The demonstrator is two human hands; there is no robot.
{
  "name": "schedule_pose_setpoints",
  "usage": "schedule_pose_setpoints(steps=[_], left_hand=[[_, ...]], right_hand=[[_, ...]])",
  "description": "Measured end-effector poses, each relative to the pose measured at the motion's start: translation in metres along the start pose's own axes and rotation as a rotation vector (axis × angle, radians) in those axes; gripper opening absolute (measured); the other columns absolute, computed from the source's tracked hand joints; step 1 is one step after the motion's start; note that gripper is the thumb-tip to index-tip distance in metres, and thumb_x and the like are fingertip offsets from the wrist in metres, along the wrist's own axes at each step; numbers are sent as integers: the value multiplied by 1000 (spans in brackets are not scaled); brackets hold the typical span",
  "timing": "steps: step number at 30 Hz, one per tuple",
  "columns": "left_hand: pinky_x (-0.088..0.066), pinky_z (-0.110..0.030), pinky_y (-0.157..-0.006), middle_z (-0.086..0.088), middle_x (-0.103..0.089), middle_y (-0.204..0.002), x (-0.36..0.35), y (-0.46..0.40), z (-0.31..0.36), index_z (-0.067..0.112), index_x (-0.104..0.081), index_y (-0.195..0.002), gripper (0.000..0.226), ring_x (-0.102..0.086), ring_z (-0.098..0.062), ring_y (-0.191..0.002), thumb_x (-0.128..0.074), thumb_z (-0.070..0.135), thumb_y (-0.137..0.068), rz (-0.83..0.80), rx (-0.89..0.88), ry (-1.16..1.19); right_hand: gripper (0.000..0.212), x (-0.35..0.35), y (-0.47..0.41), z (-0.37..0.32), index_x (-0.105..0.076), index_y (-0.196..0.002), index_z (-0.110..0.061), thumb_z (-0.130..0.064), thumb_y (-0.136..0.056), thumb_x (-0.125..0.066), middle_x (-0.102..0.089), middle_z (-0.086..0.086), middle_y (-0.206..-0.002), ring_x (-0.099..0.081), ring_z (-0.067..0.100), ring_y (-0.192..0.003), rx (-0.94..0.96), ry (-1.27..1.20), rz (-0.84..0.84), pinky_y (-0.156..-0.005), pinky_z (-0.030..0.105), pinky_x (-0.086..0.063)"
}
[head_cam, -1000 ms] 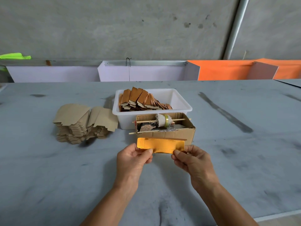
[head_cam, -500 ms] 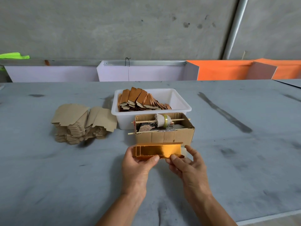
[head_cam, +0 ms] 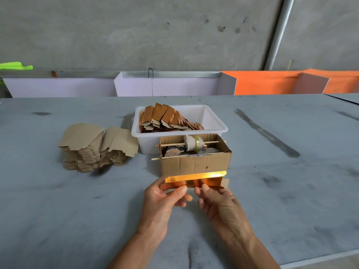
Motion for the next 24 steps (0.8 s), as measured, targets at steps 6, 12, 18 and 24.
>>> schedule_pose_setpoints(steps=[6, 12, 18, 24], left_hand=[[-56, -34, -56, -22, -68, -82, -11, 1, -10, 0, -64, -86, 26, -67, -31, -67, -58, 20, -70, -168, 388, 327], [-53, -22, -48, -25, -68, -75, -13, 1, -26, -3, -60, -76, 8, -64, -20, -52, -58, 3, -81, -151, 581, 160], [-52, -20, -44, -24, -69, -76, -16, 3, -36, 0, -61, -81, 14, -61, -16, -49, -54, -11, -82, -244, 698, 83], [-51, -22, -44, -15, -68, -68, -11, -2, -37, 4, -63, -91, 26, -60, -17, -47, -55, -18, -79, -160, 679, 8]], right_hand=[[15, 10, -6, -17, -66, -84, 0, 4, -70, -63, -67, 13, -70, -67, 20, -61, 68, 16, -66, -59, 26, -57], [17, 13, -6, -16, -70, -80, -4, 7, -70, -62, -68, 10, -73, -67, 20, -65, 37, 53, -102, -62, 26, -57], [27, 20, -5, -9, -62, -93, 2, 7, -66, -61, -68, 14, -76, -68, 21, -66, -3, 25, -17, -60, 27, -58], [32, 12, 1, 2, -63, -97, 6, 7, -65, -63, -69, 20, -83, -69, 24, -69, -77, 4, -10, -61, 29, -59]])
Point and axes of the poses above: each hand's wrist, its own y-axis away from the middle knuckle, its own x-axis out of the back of the hand, z = x × y, the point moved 8 cm from there along -y, towards the middle knuckle
